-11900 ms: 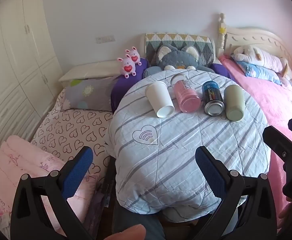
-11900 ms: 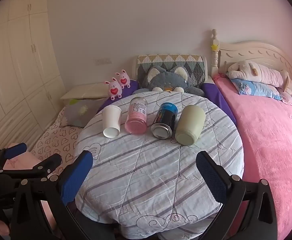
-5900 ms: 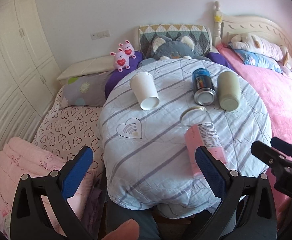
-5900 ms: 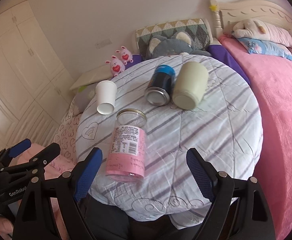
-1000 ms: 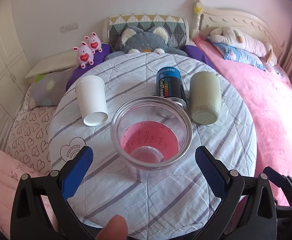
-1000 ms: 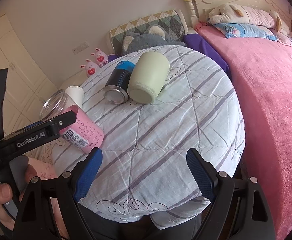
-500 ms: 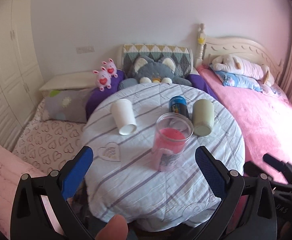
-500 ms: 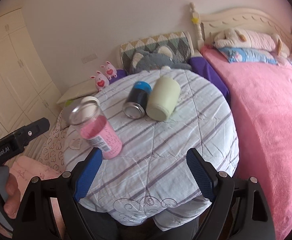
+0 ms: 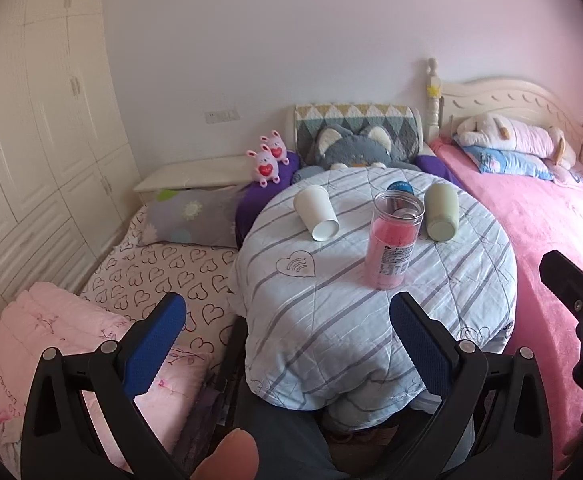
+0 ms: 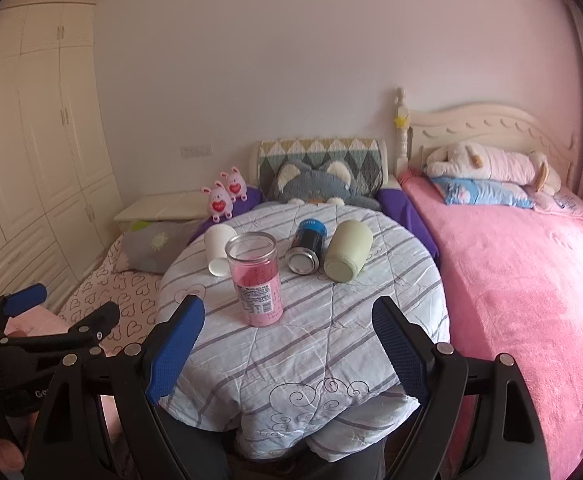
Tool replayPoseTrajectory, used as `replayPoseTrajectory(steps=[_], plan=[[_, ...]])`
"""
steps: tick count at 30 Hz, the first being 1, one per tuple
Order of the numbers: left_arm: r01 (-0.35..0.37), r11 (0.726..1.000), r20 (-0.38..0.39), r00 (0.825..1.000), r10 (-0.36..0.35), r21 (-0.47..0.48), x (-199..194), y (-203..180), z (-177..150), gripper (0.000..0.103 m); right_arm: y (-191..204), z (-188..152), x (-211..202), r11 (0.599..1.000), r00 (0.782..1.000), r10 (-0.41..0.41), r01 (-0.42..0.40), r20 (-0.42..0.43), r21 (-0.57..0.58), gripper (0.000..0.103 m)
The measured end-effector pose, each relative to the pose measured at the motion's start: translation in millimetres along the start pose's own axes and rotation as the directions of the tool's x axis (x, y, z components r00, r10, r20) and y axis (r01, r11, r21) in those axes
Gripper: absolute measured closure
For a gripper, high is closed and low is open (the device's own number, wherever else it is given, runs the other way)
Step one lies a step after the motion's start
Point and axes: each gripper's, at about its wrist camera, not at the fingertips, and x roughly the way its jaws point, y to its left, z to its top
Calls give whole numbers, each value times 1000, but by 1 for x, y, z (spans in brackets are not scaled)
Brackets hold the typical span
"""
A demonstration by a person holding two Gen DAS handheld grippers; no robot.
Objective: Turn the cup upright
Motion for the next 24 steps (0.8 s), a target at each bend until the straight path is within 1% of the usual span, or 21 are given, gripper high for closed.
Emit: replayPoseTrajectory(steps=[2,6,9,12,18,24], plan=[[5,1000,12,1000,-5,-3,-10,2,-5,0,4,-7,-10,1000,1000,4,-4,8,0,16],[15,1000,60,998,-16,4,-35,1,-12,0,10,-13,-20,1000,1000,9,-9,12,-9,16],[11,1000,86,996,-11,1,-46,-1,-11,0,12,-13,-32,1000,999,14,-14,47,-13,16],[14,1000,104,994,-13,-5,-54,1,-10,0,13,-13,-39,1000,998,23,-22,61,-12,16],[8,1000,105,994,-7,-10,-59,4,-11,0,13,-13,-42,999,997,33,-32,65,-14,16],[4,1000,93,996,-2,-18,-59,6,-11,0,12,-15,-42,1000,998,26,-25,64,-11,16]])
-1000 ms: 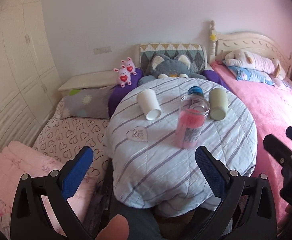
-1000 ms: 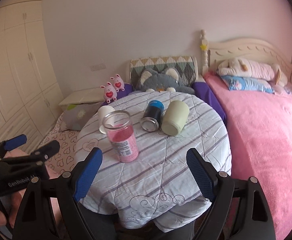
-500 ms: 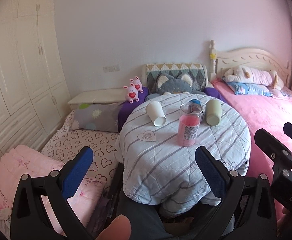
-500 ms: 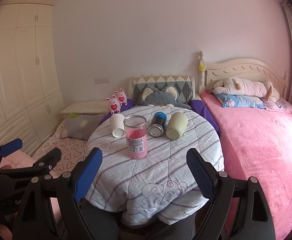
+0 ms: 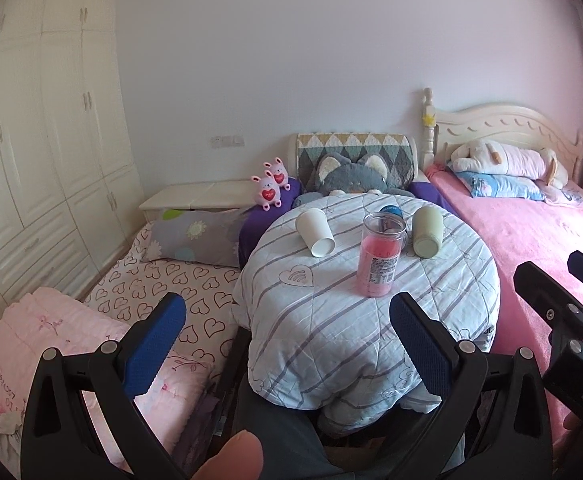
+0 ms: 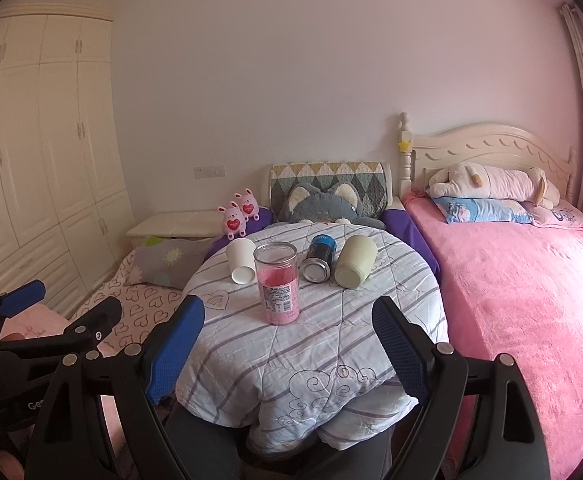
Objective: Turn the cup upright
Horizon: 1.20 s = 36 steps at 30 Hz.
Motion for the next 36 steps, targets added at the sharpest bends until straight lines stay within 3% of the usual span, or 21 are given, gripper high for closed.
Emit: replayPoseTrajectory(steps=[36], plan=[[18,1000,-35,999,-18,3,10,-6,-7,0,-3,-5,2,1000,1000,10,-10,-19,6,16]])
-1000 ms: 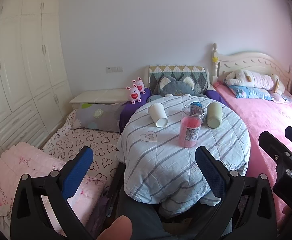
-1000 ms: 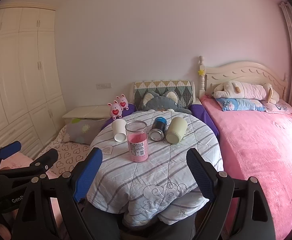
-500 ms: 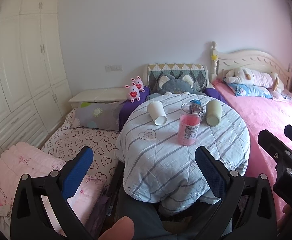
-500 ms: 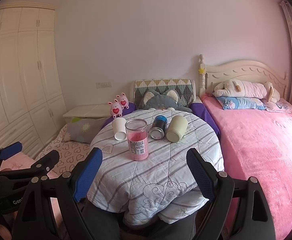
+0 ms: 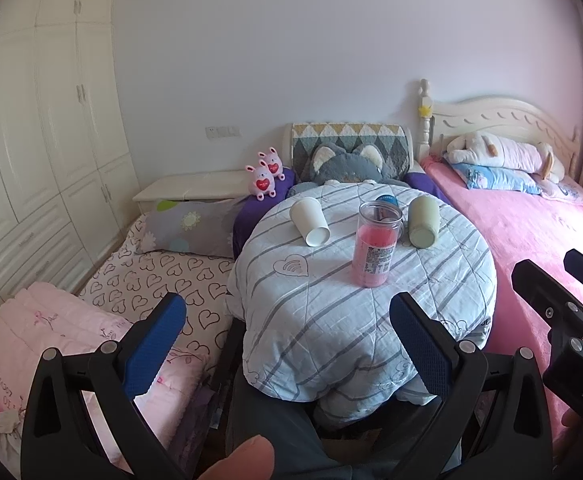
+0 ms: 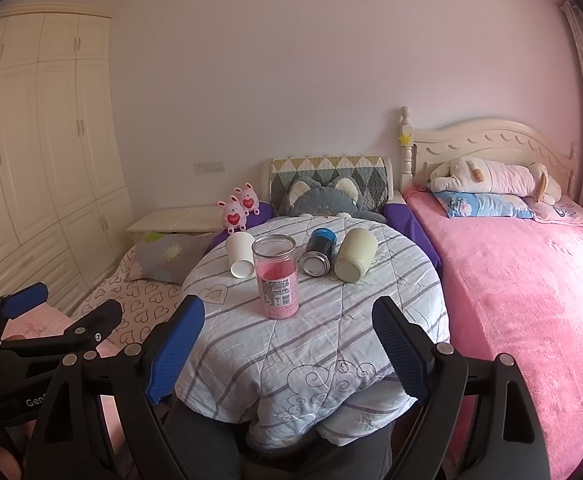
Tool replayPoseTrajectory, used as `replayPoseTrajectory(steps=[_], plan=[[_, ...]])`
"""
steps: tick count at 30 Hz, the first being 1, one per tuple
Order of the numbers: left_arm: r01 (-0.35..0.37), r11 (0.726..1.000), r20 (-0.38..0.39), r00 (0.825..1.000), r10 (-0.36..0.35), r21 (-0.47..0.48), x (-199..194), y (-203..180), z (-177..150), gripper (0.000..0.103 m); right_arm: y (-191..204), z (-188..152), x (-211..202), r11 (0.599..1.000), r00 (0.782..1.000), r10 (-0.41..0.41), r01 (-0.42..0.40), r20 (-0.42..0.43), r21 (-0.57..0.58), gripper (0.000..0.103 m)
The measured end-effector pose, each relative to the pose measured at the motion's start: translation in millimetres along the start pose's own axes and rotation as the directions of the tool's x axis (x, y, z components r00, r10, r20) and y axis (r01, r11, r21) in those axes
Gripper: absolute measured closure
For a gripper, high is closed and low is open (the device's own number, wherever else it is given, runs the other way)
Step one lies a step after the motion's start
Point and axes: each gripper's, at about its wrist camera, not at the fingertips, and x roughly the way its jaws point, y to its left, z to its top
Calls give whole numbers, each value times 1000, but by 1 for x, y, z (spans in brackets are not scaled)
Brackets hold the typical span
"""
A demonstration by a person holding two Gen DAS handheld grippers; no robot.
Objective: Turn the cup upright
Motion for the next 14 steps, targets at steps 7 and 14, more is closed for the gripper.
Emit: replayPoseTrajectory(steps=[7,14], plan=[[4,1000,-3,1000,-4,0,2,1,1,0,0,-1,1,1000,1000,2,-2,-4,-1,16],[26,1000,-21,999,-27,-15,7,4,0,0,0,-2,3,1000,1000,3,-3,-6,3,16]])
